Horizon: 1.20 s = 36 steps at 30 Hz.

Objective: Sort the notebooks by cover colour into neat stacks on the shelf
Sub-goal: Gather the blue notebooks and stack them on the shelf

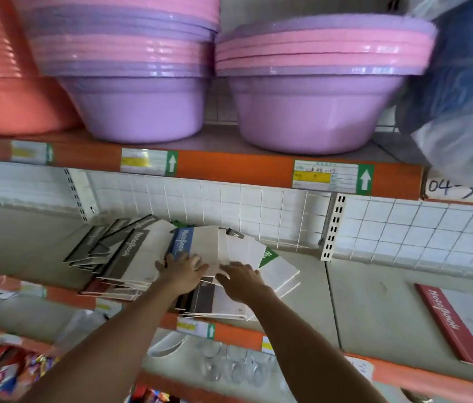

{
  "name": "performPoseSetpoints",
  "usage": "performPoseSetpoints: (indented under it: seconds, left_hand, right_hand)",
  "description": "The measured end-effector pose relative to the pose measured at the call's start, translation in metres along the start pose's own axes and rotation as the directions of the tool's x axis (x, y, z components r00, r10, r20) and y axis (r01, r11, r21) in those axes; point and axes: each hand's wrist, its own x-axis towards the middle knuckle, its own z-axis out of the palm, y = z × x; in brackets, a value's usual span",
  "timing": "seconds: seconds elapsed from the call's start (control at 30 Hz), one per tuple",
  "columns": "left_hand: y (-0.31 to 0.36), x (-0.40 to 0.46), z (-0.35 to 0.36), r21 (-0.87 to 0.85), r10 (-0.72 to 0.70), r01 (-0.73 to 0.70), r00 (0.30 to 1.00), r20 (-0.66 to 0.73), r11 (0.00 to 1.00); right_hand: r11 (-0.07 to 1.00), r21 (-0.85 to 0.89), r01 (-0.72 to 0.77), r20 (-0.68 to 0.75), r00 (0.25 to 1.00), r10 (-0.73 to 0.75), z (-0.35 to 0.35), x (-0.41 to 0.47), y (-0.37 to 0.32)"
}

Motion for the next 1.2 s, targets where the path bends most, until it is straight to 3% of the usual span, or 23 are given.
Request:
performPoseSetpoints:
  seconds: [0.2,0.3,0.43,0.53,0.6,0.73,0.9,1.1,1.2]
  left_hand:
    - [0.013,-0.01,0.002,-0.122,0.025,-0.046,0.985,-0.17,0.992]
    - [0.008,-0.007,0.005,-0.151,-0.062,0.03,0.976,-0.21,0.988]
    - [-0.01,0.0,0.003,-0.163,-0.153,0.127,0.975,-0.16,0.978]
    - [-0.016,0.001,-0.005,-0.135,-0.123,0.095,0.97,-0.212,0.986]
    - [-0.012,0.002,-0.012,-0.206,-0.13,0.079,0.96,-0.247,0.975]
    - [0.005,0.002,-0.022,-0.273,-0.073,-0.011,0.952,-0.296,0.962]
    - [0.036,-0.002,-0.017,-0.272,0.064,-0.131,0.968,-0.242,0.953]
    - [0.079,-0.011,0.013,-0.373,0.139,-0.201,0.972,-0.188,0.906]
    - [0.097,-0.018,0.028,-0.332,0.158,-0.189,0.98,-0.118,0.924]
  right_hand:
    - [0.953,0.193,-0.234,-0.125,0.957,0.26,0.007,0.006,-0.028]
    - [0.777,0.499,-0.383,-0.091,0.869,0.486,0.01,0.008,-0.033]
    - [0.649,0.642,-0.407,0.003,0.848,0.529,0.013,0.013,-0.035]
    - [0.581,0.716,-0.387,-0.017,0.823,0.568,0.009,0.011,-0.037]
    - [0.512,0.775,-0.369,-0.04,0.781,0.623,0.004,0.006,-0.036]
    - [0.452,0.834,-0.317,-0.089,0.731,0.677,-0.002,-0.007,-0.016]
    - [0.384,0.828,-0.408,-0.037,0.643,0.765,-0.014,-0.04,0.008]
    - [0.439,0.758,-0.483,-0.132,0.545,0.828,-0.008,-0.082,0.035]
    - [0.446,0.715,-0.539,-0.156,0.498,0.853,-0.006,-0.111,0.046]
